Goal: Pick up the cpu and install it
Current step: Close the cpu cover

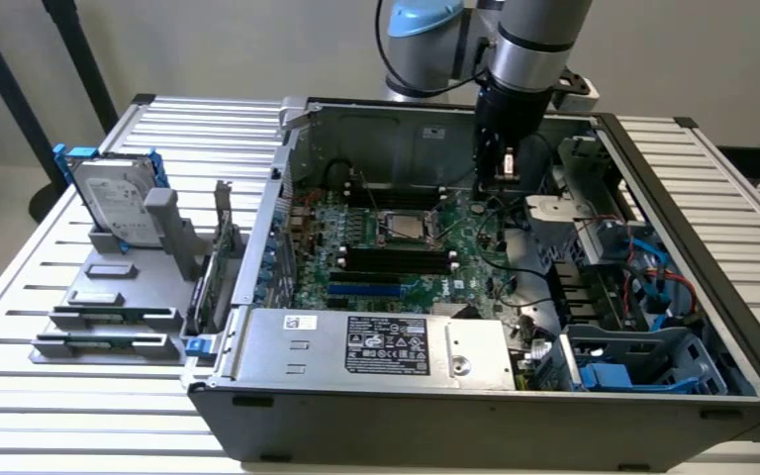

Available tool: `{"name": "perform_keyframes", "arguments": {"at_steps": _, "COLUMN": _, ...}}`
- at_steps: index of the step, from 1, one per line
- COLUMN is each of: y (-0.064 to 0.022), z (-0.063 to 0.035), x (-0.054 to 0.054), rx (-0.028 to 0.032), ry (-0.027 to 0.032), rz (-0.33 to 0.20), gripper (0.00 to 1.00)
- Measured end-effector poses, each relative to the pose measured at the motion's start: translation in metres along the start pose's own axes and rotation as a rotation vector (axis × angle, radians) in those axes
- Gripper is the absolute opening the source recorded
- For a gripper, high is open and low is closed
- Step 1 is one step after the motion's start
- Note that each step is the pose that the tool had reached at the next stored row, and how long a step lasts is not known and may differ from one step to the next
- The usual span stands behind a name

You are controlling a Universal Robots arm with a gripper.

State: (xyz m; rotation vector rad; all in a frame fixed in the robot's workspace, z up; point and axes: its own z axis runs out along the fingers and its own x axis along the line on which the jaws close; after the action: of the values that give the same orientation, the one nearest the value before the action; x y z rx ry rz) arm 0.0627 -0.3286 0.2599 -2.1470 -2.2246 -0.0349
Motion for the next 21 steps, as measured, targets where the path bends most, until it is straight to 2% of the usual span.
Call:
{"name": "perform_keyframes", "arguments": {"at_steps": 6, "y": 0.0003, "z": 0.0109, "x": -0.001, "rx": 0.0010, "ry": 0.0001, "rz": -0.004, "gripper": 0.11}}
{"name": "perform_keyframes", "arguments": {"at_steps": 7, "y": 0.0002, "z": 0.0122, "x": -0.001, "rx": 0.0032, "ry": 0.0002, "rz": -0.004, "gripper": 0.11}}
{"name": "perform_keyframes", "arguments": {"at_steps": 8, "y": 0.0001, "z": 0.0127, "x": -0.001, "rx": 0.0092, "ry": 0.0003, "rz": -0.004, "gripper": 0.11}}
{"name": "perform_keyframes", "arguments": {"at_steps": 9, "y": 0.0000, "z": 0.0128, "x": -0.001, "rx": 0.0205, "ry": 0.0006, "rz": -0.003, "gripper": 0.11}}
{"name": "perform_keyframes", "arguments": {"at_steps": 17, "y": -0.0005, "z": 0.0129, "x": -0.002, "rx": 0.1558, "ry": 0.0059, "rz": 0.004, "gripper": 0.11}}
{"name": "perform_keyframes", "arguments": {"at_steps": 19, "y": -0.0012, "z": 0.0129, "x": -0.003, "rx": 0.1810, "ry": 0.0067, "rz": 0.005, "gripper": 0.11}}
{"name": "perform_keyframes", "arguments": {"at_steps": 21, "y": -0.0029, "z": 0.0130, "x": -0.003, "rx": 0.1979, "ry": 0.0074, "rz": 0.006, "gripper": 0.11}}
